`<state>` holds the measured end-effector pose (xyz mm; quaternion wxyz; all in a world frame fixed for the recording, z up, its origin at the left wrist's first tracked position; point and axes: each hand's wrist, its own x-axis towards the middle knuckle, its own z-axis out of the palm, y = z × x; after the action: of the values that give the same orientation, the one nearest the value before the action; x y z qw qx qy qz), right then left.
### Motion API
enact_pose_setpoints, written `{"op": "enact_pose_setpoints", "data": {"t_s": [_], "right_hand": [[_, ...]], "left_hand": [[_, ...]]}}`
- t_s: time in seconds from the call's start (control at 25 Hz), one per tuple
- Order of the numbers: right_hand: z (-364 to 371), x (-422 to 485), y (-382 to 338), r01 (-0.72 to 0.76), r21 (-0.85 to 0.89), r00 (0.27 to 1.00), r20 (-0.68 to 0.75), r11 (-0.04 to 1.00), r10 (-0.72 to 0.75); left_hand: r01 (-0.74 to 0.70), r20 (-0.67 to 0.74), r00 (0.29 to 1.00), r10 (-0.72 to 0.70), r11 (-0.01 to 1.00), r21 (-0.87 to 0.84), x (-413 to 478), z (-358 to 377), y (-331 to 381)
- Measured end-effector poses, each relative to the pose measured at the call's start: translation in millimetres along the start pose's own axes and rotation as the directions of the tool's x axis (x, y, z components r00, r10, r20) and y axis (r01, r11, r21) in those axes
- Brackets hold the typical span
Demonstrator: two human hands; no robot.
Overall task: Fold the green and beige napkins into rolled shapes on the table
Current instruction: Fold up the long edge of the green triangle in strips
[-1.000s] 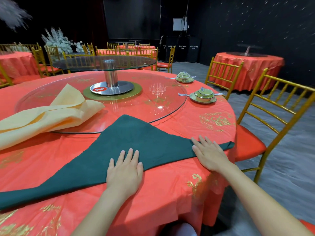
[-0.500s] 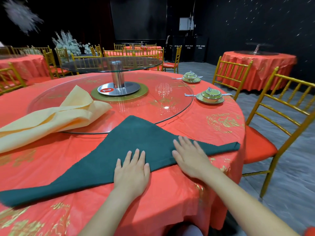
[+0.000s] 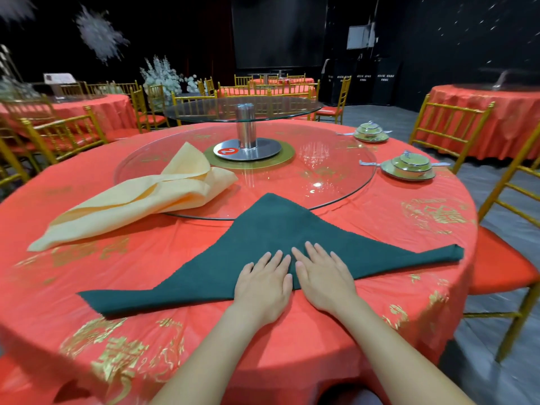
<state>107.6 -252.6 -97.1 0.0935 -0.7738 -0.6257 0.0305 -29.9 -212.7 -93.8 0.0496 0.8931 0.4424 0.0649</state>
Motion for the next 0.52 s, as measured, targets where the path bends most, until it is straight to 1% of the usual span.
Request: {"op": "enact_pose_setpoints", "data": {"t_s": [0.04,0.16,0.24,0.52], "right_hand": [[0,0,0,0.003,-0.013,1.000,-0.005,1.000,-0.004],[0,1,-1,0.008,-0.030,1.000,-0.008,1.000,-0.008],[-1,1,1,0.005,-0.034,1.000,0.000,0.999,-0.005],[-2,2,0,0.001,-0.046,1.000,0.009,0.999,-0.001]], "left_hand": [[0.005,0.000,1.000,-0.005,1.000,0.014,-3,-1,-10],[0.091,0.020,0.996,-0.092,0.995,0.039,-14,-7,-40],[0.120,0.040,0.992,-0.122,0.992,0.044,-20,-11,-57],[0.119,0.041,0.992,-0.120,0.992,0.029,-41,-20,-108]]}}
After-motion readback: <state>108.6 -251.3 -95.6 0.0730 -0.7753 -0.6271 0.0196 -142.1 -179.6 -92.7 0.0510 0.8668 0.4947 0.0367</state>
